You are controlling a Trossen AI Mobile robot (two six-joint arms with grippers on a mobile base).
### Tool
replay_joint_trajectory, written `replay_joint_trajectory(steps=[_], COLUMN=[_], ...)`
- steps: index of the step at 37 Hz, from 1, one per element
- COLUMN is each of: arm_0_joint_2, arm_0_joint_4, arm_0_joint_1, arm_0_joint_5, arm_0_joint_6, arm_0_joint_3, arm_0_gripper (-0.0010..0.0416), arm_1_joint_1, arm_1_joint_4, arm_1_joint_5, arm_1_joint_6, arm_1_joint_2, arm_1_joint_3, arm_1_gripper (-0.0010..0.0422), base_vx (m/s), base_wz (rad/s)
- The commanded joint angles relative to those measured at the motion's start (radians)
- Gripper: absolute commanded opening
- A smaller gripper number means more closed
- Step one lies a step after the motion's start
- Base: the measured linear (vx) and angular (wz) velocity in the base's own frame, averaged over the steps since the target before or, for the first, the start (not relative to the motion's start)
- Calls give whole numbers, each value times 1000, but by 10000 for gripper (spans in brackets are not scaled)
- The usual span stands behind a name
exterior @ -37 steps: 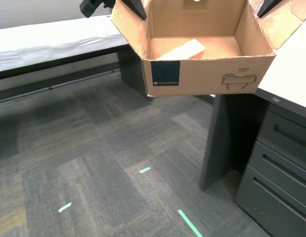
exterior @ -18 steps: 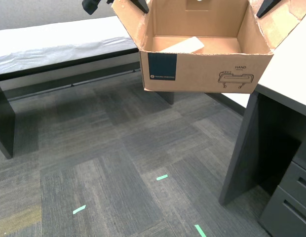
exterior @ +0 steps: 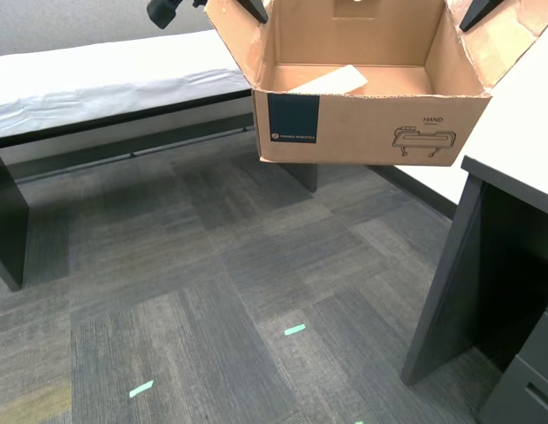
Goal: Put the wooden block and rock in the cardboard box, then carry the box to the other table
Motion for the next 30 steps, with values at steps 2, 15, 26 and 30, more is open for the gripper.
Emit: replay_joint_trajectory(steps=[2,15,26,30], arm_0_joint_2=[-1,-1,-1,-1], arm_0_joint_4=[25,29,31,32], arm_0_joint_1=[3,3,4,4], arm_0_joint_5=[-30,-29,-29,-29], arm_0_joint_6=[0,7,7,7], arm_0_joint_3=[1,1,1,1], arm_0_gripper=[-1,-1,-1,-1], arm_1_joint_1=[-4,-4,-4,-4], arm_1_joint_4=[26,23,22,21], arm_1_joint_5=[32,32,32,32], arm_1_joint_6=[14,10,-6,-6], arm_1_joint_2=[-1,-1,-1,-1], arm_1_joint_3=[2,2,2,2], arm_1_gripper=[-1,-1,-1,-1], base_vx=[109,112,116,115], base_wz=[-39,4,66,84])
